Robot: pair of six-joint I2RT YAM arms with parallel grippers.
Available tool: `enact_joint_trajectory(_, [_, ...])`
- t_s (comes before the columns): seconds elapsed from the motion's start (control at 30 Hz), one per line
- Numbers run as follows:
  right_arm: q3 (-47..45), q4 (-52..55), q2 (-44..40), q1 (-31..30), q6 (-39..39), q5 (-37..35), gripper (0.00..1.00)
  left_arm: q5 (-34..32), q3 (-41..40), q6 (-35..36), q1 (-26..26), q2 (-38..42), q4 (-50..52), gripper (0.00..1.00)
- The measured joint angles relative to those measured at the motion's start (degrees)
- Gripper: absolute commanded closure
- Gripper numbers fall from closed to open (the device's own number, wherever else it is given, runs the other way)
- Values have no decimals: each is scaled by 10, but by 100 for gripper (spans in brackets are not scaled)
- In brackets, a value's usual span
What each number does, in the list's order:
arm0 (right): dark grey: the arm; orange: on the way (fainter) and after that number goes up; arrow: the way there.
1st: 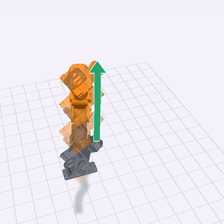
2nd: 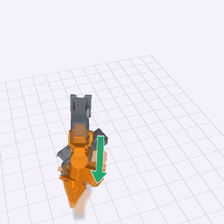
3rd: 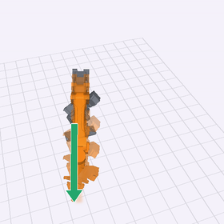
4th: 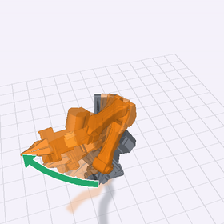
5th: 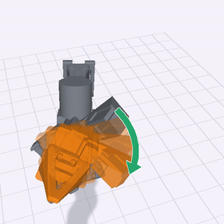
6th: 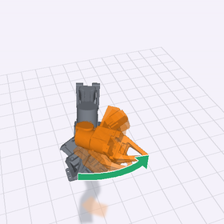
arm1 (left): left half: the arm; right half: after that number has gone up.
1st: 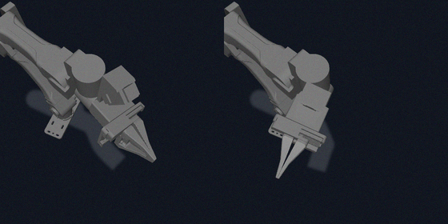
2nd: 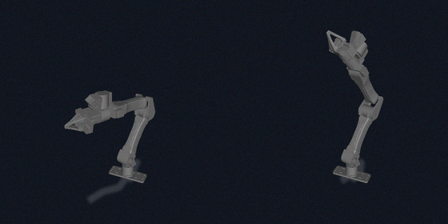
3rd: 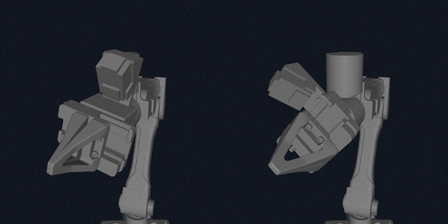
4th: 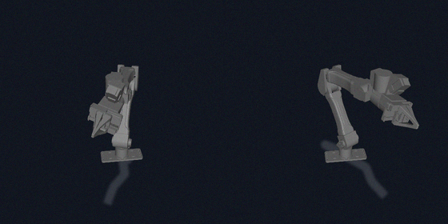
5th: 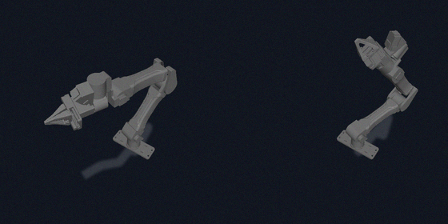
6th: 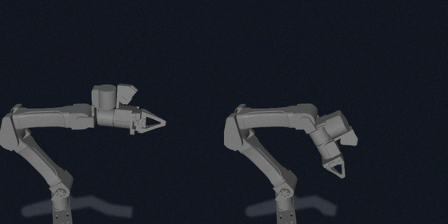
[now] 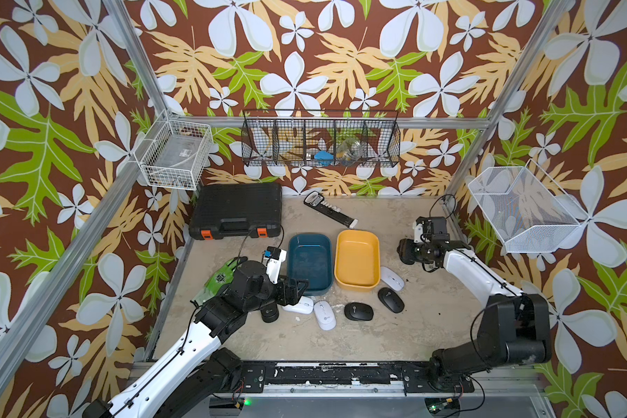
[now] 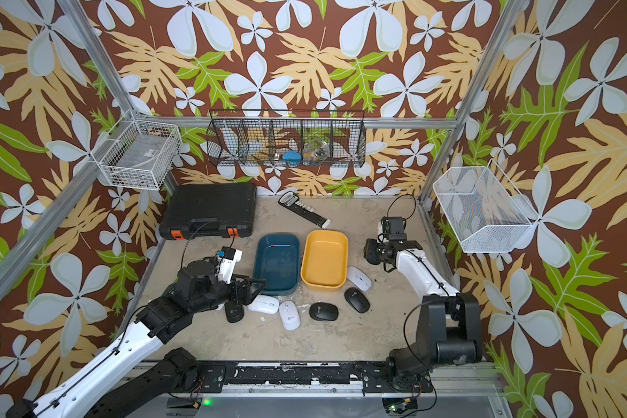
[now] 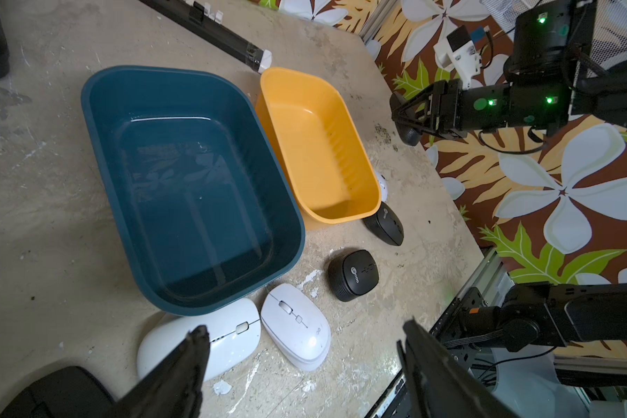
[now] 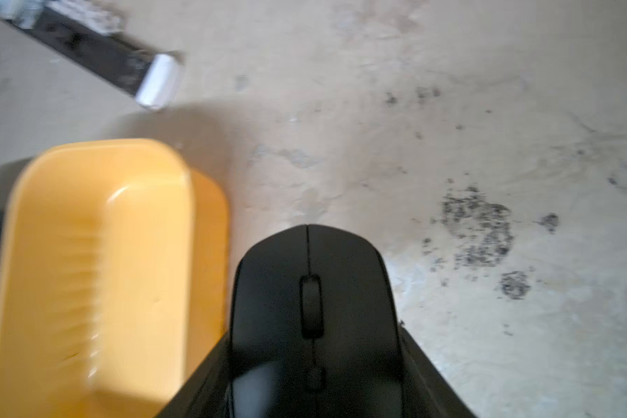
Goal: Place the mice by color into the storage box
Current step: Pick up the mouse from the center of the board, then place the mouse in the storage box.
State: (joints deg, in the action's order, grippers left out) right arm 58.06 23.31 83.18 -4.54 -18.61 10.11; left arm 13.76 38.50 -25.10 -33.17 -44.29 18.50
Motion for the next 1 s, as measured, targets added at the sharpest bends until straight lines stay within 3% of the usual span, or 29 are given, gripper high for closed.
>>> enact_joint_trajectory(0.17, [-5, -11, -27, -139, -59, 36, 68, -4, 1, 12, 0, 1, -12, 14])
enact_joint_trajectory(0.33, [-12, -56, 23, -236, -136, 46, 68, -12, 0, 12, 0, 7, -12, 14])
enact_joint_trajectory(0.63, [-33, -132, 114, -262, -235, 25, 68, -15, -17, 2, 0, 40, -4, 14])
enact_joint_trajectory(1.0, [-35, -174, 167, -263, -275, 19, 47, -17, -21, -6, 0, 38, 1, 14])
